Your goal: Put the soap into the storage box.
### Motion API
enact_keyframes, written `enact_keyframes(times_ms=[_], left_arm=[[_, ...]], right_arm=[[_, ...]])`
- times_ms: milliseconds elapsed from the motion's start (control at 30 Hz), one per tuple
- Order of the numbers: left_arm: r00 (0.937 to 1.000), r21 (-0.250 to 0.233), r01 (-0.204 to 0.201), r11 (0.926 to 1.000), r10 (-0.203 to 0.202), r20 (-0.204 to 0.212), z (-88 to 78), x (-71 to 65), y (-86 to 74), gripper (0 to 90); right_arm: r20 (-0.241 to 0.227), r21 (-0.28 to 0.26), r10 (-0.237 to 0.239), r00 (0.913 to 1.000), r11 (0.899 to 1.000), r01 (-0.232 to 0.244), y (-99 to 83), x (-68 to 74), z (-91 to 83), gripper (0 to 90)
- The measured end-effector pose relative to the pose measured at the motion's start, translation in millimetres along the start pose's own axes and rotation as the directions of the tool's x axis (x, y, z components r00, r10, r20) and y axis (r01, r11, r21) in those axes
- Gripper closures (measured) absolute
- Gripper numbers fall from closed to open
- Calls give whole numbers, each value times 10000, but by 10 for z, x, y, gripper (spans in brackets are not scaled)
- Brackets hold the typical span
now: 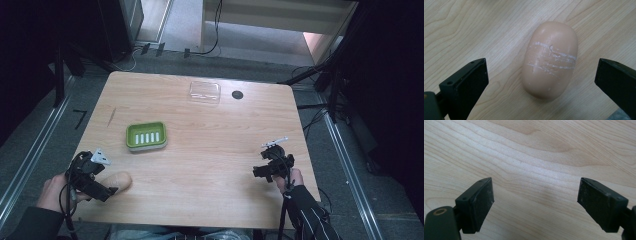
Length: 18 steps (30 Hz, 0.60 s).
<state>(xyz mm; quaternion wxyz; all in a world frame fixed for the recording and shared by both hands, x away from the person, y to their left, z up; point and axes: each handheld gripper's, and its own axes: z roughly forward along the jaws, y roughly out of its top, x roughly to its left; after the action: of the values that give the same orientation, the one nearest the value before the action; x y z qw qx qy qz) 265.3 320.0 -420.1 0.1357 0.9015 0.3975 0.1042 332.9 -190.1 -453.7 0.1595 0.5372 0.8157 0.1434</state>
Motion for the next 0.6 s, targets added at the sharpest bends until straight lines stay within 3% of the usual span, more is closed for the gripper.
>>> enact_keyframes(times_ms=[600], left_arm=[[9991, 239, -337, 9991, 331, 261, 109, -19, 59, 37]], right_arm=[[-2, 0, 79, 10000, 10000, -79, 0, -8, 7, 143]])
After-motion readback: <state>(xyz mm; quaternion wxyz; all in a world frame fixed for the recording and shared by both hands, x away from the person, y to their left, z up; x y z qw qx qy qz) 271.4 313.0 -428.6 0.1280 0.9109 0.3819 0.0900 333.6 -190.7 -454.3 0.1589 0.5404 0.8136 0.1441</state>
